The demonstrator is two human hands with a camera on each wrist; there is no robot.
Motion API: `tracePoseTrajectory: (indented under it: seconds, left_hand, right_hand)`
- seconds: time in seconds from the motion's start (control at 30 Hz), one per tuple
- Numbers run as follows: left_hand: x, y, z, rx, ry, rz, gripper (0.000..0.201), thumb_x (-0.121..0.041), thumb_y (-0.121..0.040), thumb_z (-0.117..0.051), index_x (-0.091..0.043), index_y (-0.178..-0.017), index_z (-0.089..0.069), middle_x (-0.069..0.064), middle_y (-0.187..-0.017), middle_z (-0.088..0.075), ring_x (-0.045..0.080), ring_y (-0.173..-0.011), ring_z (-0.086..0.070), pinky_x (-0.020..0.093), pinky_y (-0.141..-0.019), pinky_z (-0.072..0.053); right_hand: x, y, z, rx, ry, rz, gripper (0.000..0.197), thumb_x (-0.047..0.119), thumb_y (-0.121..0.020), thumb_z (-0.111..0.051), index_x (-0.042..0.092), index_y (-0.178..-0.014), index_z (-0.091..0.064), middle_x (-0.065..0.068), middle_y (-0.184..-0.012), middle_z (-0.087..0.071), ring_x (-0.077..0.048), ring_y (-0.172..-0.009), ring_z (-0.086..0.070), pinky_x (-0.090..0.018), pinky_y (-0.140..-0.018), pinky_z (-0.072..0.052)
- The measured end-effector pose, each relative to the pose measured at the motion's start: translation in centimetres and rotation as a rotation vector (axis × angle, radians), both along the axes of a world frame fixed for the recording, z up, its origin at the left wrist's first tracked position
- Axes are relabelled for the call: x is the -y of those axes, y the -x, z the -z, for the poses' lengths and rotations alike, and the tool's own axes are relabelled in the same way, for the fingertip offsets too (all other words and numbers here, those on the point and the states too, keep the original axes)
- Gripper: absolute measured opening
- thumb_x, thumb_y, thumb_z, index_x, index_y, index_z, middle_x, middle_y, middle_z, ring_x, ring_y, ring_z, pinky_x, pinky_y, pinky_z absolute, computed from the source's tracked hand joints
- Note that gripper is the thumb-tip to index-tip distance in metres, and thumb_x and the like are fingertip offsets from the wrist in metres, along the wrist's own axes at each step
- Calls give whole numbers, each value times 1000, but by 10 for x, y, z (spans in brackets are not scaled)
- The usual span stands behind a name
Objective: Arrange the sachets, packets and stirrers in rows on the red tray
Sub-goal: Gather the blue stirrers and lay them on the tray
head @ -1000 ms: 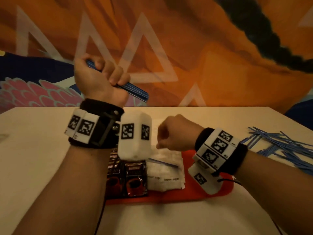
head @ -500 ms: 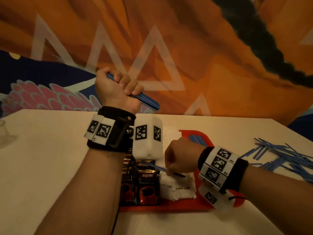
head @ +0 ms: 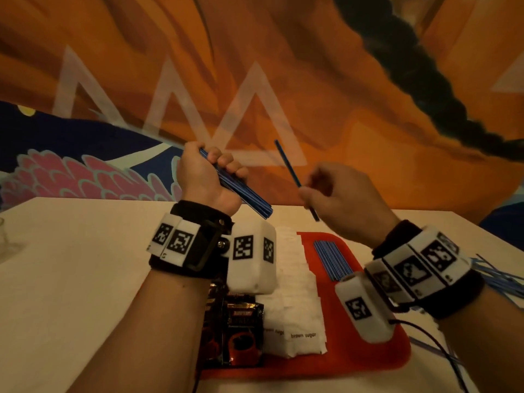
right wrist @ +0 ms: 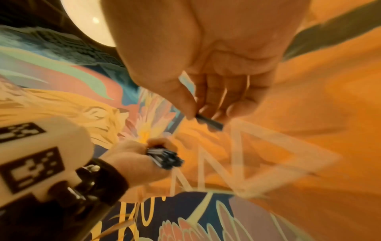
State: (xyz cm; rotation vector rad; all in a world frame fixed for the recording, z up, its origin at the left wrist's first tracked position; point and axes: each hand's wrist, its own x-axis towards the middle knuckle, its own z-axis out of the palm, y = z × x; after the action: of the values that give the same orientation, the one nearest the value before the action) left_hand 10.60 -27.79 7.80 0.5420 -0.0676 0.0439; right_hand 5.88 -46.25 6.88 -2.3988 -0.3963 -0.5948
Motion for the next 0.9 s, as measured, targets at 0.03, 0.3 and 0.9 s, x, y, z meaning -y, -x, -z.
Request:
tracePoseTrajectory:
  seconds: [0.03,0.3,0.9]
  left_hand:
    - [4,0,1,3,6,7,47,-32,-100,-36,-20,-55,-32,-2,-53,-45,15,-42,-48,21,-47,-45]
    - [22,2,7,-34,94,90,37,-29,-99,-40,-19,-63,-40,-4,-54,-46,11,-40,-46,20,-44,-43]
    - [49,13,9,195,320,80,41,-24,-97,-37,-19,-57,-37,-5,-49,-29,10,-39,-28,22,-41,-31]
  right_hand:
    - [-6,3,-4,73,-31,-31,10,22,-94,-63,22,-85,-58,8,-78,-63,-7,-71,-59,-17,-60,-46]
    - [-35,-8,6,320,89,-74,1,23,-84,-68,22,-85,-68,8,-74,-66,-11,-67,-60,-36,-62,-55]
    - [-44,-19,2,-360,-1355,-231,54,60,-96,-45,9,-97,-59,-16,-100,-68,-36,-107,-66,-48,-98,-53]
